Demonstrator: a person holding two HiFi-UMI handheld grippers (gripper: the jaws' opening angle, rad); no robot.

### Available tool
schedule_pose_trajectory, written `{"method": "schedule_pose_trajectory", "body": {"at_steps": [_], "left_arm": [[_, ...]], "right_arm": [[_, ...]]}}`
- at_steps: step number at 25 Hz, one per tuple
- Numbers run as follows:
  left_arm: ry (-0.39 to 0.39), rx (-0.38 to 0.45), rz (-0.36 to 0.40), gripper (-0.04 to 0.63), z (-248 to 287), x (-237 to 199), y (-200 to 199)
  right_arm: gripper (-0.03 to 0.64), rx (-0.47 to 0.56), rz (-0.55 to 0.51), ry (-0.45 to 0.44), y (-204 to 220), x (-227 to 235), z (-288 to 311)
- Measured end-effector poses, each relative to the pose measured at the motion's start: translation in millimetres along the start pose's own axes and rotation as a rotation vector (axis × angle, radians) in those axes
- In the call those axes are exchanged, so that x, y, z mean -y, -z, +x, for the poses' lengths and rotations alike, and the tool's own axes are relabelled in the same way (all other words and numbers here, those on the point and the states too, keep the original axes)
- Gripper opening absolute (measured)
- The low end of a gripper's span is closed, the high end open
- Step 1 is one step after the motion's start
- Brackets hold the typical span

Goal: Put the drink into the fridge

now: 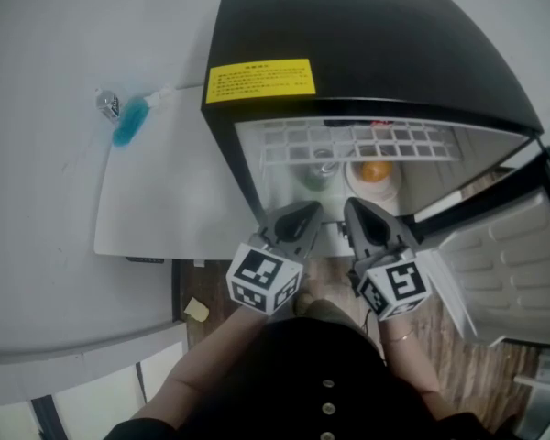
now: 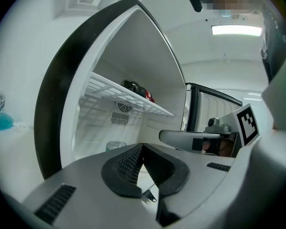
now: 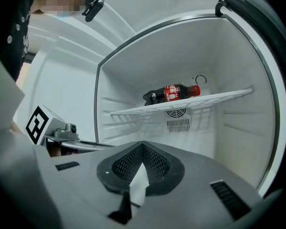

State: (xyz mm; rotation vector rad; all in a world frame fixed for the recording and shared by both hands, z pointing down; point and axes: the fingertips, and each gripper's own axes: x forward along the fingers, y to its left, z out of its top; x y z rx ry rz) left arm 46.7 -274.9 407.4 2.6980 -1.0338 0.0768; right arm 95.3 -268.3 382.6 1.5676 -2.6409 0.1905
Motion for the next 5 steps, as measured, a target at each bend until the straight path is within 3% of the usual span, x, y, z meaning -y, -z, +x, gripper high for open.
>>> {"method": "schedule_pose_trajectory", "body": {"at_steps": [5], "left_arm": [[0.007,-0.001,-0.002,0.006,1.6,4.1,1.6]], "right_arm": [[0.008,-0.001,0.003,0.008,0.9,1.6,-1.1]]}}
